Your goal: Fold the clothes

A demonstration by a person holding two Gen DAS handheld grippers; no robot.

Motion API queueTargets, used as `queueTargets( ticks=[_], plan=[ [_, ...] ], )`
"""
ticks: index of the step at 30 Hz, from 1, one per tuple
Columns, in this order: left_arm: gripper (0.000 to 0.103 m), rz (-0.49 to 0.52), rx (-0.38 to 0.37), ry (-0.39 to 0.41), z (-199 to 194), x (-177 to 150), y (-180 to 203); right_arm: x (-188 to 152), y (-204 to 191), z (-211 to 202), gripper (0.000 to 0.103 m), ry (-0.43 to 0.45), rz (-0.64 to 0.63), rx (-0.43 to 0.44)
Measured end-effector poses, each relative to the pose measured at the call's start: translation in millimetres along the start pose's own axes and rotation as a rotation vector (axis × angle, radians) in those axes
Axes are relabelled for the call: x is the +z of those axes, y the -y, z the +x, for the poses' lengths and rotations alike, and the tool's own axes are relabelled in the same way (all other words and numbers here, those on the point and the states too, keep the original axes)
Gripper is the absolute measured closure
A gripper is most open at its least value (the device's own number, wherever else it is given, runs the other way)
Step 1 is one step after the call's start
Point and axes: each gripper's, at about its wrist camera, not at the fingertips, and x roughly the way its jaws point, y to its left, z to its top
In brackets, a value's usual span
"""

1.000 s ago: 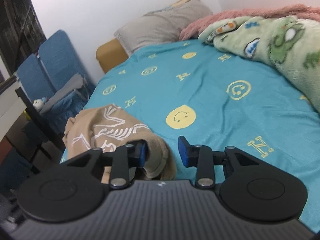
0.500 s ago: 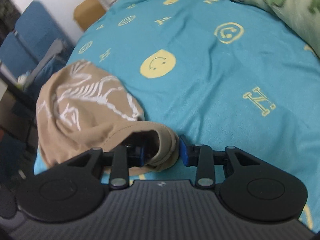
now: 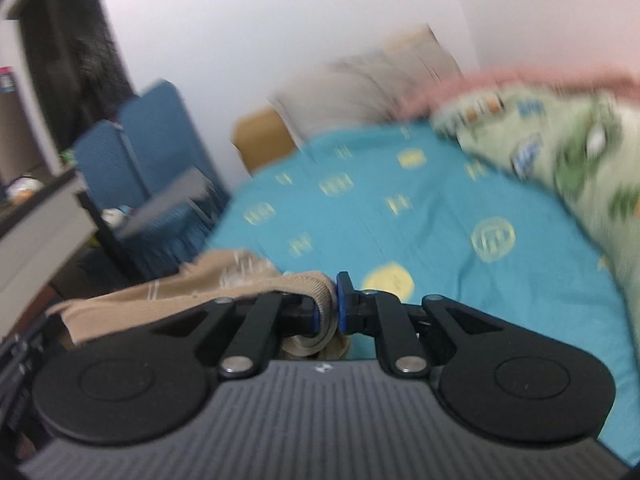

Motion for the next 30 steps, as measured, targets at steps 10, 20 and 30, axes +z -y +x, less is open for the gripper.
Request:
queueTargets(
  ticks=[10, 20, 30],
  plan=[
    [0.102, -0.177, -0.123, 0.037, -60.8, 33.7, -28.5, 27.6, -16.1, -64.8, 0.091, 0.024, -0.159, 0.087],
    [0.099, -0.185, -0.044, -0.472, 108.0, -53.0, -33.1, -21.1, 24.0, 42.3, 0.089, -0.313, -0.032, 0.024],
    [0.045, -0.099, -0.06, -0.451, 111.3, -62.5, -6.7, -26.5, 43.9, 58.2, 0.091, -0.343, 0.102, 0.086]
  ],
)
